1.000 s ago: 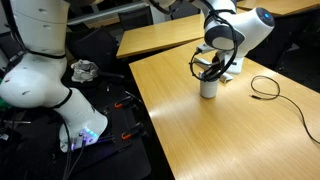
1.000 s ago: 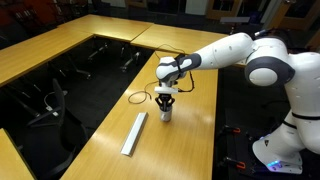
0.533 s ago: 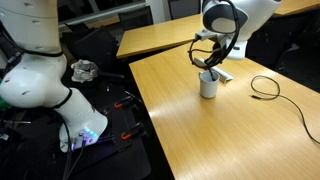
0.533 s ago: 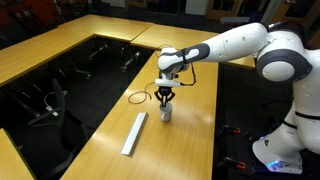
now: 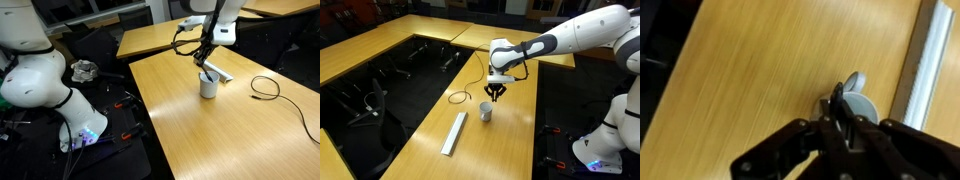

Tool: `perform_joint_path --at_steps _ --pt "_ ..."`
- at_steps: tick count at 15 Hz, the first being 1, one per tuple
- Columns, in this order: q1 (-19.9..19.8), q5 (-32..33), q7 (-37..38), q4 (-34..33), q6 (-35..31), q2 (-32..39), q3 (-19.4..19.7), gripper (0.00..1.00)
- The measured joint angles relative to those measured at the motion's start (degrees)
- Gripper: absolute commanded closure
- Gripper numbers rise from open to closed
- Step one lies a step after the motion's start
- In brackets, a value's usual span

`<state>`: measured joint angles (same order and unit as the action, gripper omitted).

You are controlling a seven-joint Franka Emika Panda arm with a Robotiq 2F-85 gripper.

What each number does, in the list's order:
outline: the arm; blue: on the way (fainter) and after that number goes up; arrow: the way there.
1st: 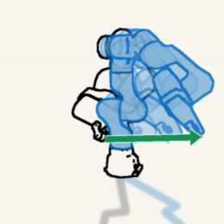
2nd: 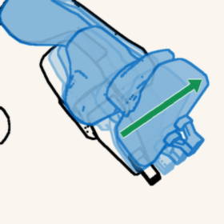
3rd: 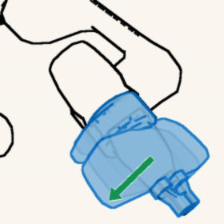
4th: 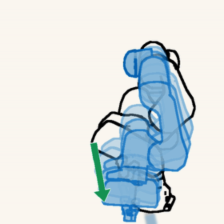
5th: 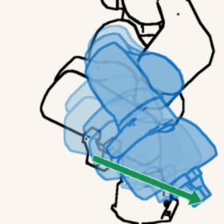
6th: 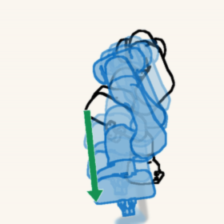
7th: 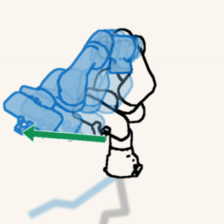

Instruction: Take the pen out of the mug and place it on the desk

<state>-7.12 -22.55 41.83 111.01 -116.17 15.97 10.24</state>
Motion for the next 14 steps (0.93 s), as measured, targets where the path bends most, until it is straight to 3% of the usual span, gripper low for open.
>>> perform_joint_path --at_steps 5,8,11,12,14 --pt "0.87 10.64 1.51 16.54 -20.80 -7.37 1.03 0.97" --pt "0.96 11.18 1.49 24.23 -34.89 -5.09 0.97 0.97" --pt "1.99 11.18 1.37 27.82 -46.63 -0.30 0.89 0.97" --pt "2.86 11.16 1.37 28.14 -49.98 1.36 0.87 0.62" --pt "4.86 10.80 1.40 27.95 -53.82 4.01 1.14 0.55"
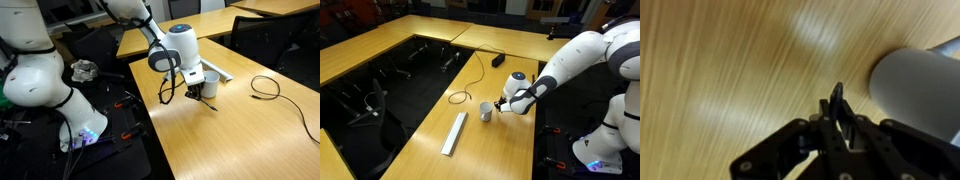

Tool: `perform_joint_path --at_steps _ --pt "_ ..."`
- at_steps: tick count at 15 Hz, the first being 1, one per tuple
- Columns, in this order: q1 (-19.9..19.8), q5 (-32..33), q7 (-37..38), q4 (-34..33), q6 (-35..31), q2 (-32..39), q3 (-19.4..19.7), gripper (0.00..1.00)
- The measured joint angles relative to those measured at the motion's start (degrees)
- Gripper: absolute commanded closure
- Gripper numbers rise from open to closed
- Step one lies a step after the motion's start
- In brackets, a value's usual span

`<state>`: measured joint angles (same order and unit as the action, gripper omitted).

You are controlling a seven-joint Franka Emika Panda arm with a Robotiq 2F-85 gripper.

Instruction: Take the pen out of the mug and place it on the desk

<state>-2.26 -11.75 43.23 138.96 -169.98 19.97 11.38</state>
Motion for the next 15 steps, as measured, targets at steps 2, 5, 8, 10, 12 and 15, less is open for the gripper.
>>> perform_joint_path --at_steps 2,5,8,10,12,15 --pt "2.61 -0.03 0.04 -0.44 -0.60 1.62 1.92 0.39" --pt "5.84 0.10 0.06 -1.85 3.95 1.71 5.86 0.17" --pt "5.98 0.21 -0.13 -5.02 14.71 -1.35 7.17 0.00" --pt "4.98 0.19 -0.26 -7.01 21.80 -4.87 6.58 0.00" --pt "3.85 0.45 -0.36 -8.59 27.61 -7.87 5.92 0.00" --pt "2.44 2.79 -0.32 -10.58 33.55 -10.18 5.33 0.00"
